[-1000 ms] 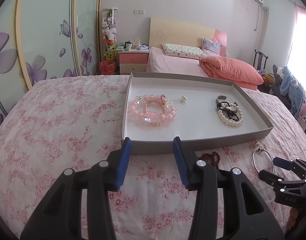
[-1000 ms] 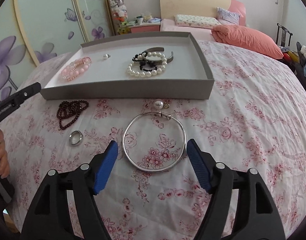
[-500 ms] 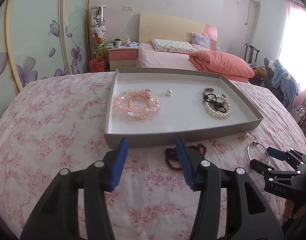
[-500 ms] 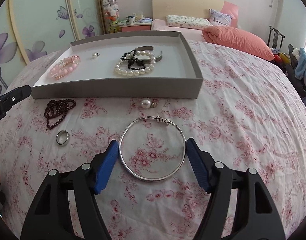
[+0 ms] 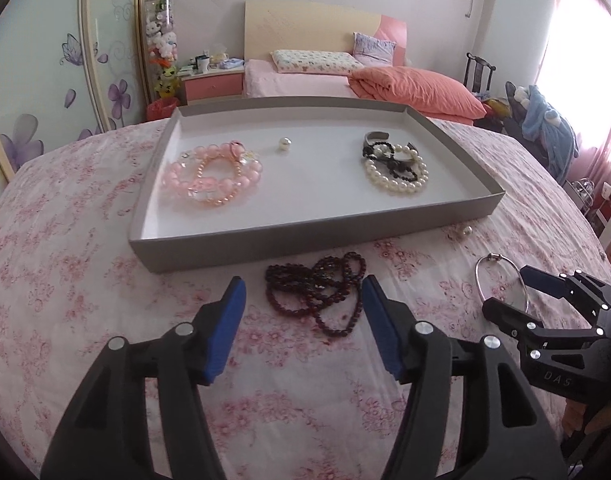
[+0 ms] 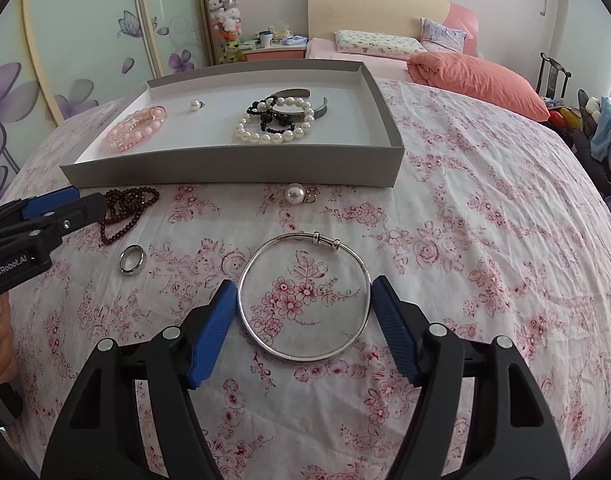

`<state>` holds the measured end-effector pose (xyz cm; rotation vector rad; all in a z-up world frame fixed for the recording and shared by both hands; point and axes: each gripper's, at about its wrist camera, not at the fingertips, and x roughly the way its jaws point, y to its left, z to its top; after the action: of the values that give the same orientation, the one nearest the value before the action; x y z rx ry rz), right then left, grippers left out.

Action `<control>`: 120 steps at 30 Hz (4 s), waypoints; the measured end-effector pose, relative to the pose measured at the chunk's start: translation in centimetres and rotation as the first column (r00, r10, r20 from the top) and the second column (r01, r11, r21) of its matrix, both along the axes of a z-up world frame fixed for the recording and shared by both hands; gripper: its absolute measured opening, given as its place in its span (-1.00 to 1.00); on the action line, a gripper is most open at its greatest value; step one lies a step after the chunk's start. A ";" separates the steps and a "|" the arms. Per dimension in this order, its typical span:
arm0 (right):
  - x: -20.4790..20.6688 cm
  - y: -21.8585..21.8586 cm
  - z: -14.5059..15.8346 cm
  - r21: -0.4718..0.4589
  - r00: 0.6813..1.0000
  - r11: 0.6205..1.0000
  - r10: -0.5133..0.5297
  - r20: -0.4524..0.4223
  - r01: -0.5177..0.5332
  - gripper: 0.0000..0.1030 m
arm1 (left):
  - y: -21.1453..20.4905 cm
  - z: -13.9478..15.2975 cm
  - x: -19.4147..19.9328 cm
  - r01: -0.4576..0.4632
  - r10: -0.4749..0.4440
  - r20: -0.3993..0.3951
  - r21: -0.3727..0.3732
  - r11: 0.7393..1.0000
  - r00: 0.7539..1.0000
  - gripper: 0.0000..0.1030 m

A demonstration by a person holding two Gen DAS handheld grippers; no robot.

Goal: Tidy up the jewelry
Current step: 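Grasp the silver hoop bangle with the right tool while the left tool grasps the dark red bead strand, then lift the bangle and red bead strand and carry them over the grey tray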

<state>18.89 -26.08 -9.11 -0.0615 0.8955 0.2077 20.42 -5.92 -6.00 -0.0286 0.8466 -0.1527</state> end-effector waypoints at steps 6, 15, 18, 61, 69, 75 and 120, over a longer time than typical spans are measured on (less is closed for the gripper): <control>0.0 0.0 0.0 0.000 1.000 1.000 0.002 0.000 -0.002 0.35 | -1.1 -0.7 1.2 0.022 -0.022 -0.038 0.004 1.000 0.999 0.23; 0.0 0.1 0.0 0.000 1.000 1.000 0.002 0.000 -0.002 0.35 | -2.3 -1.6 2.2 0.006 -0.001 -0.073 0.059 0.998 0.997 0.16; 0.0 0.1 0.0 0.000 1.000 1.000 0.002 0.000 -0.002 0.35 | -2.7 -1.5 2.1 -0.002 0.008 -0.062 0.095 0.995 0.998 -0.16; 0.3 0.8 -0.1 -0.005 1.000 1.000 0.016 0.000 -0.016 0.36 | 3.8 -1.3 -3.0 -0.056 0.060 -0.048 0.089 0.995 0.997 -0.62; 0.3 0.8 -0.1 -0.003 1.000 1.000 0.017 -0.001 -0.017 0.36 | 4.1 -1.3 -3.1 -0.071 0.074 -0.048 0.078 0.994 0.996 -0.71; 0.3 0.8 -0.1 -0.005 1.000 1.000 0.016 0.001 -0.016 0.35 | 4.2 -1.3 -3.1 -0.074 0.077 -0.047 0.077 0.994 0.996 -0.74; -3.4 -0.2 7.6 0.160 0.916 0.987 -0.046 0.399 -0.020 0.35 | 5.6 7.2 -6.5 -0.069 0.091 0.216 -0.107 0.992 0.972 -0.83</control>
<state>15.52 -26.24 -1.55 0.0519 0.4648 0.2443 13.94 -0.28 1.20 -0.1367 0.6147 -0.1197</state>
